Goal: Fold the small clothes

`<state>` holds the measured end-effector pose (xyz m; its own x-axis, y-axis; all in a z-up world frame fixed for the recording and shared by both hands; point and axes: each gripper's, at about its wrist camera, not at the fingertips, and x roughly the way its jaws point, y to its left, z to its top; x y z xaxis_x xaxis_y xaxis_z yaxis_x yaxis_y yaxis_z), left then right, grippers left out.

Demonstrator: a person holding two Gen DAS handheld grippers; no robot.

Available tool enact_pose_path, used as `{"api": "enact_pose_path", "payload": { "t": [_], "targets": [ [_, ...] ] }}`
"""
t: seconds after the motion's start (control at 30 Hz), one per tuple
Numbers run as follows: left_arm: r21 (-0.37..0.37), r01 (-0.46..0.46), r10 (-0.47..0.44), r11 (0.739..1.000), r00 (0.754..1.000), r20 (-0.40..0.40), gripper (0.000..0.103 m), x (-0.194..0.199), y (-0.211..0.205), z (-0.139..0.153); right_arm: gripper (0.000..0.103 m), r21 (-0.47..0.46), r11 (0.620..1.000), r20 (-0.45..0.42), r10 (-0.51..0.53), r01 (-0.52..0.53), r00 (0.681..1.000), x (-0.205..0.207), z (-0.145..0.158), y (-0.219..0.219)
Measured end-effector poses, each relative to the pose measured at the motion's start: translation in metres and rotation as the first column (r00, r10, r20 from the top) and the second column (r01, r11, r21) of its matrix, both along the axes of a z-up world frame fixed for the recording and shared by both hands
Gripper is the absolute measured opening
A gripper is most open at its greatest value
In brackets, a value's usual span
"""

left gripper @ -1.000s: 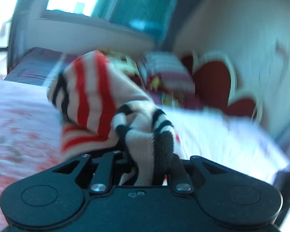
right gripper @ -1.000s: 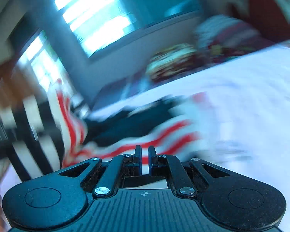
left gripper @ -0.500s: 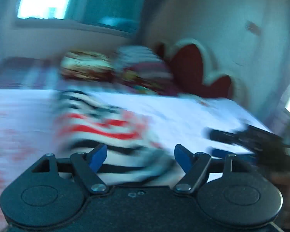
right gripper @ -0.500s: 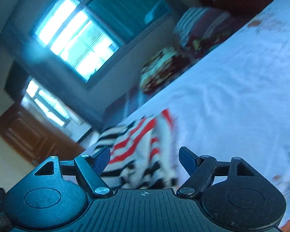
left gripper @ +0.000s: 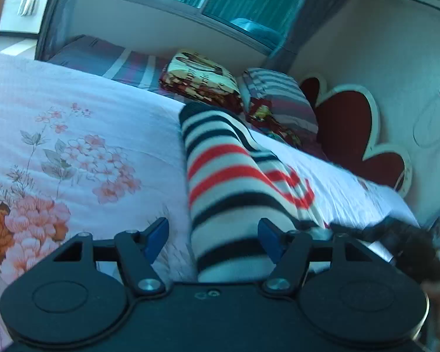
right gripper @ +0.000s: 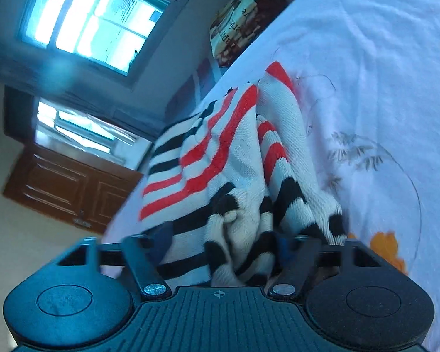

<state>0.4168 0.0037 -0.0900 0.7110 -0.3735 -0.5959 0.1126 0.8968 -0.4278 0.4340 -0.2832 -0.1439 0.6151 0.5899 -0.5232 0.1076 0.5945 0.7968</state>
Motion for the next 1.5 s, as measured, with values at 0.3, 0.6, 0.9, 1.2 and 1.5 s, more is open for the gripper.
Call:
{"api": "enact_pose_path", "payload": {
  "t": [0.3, 0.6, 0.9, 1.2, 1.5],
  "targets": [
    [0.002, 0.003, -0.003, 1.000, 1.000, -0.018, 0.057, 0.038, -0.006, 0.002, 0.022, -0.586, 0.810, 0.294, 0.224, -0.010, 0.929, -0.032, 0.047, 0.055],
    [0.284, 0.113, -0.097, 0.952, 0.993, -0.069, 0.064, 0.059, -0.064, -0.010, 0.026, -0.565, 0.824, 0.214, 0.195, -0.042, 0.957, -0.023, 0.005, 0.031],
    [0.211, 0.152, -0.157, 0.965, 0.988, 0.006, 0.062, 0.070, -0.051, 0.009, 0.048, -0.275, 0.958, 0.203, -0.030, 0.087, 0.979, 0.024, 0.009, -0.045],
    [0.333, 0.161, -0.155, 0.929, 0.987, -0.046, 0.070, 0.095, -0.059, -0.012, 0.011, -0.455, 0.890, 0.286, 0.170, -0.022, 0.943, 0.054, 0.023, -0.017],
    [0.287, 0.176, -0.179, 0.942, 0.984, -0.014, 0.064, 0.084, -0.048, -0.004, 0.011, -0.472, 0.882, 0.262, 0.153, -0.012, 0.953, 0.025, 0.020, -0.017]
  ]
}}
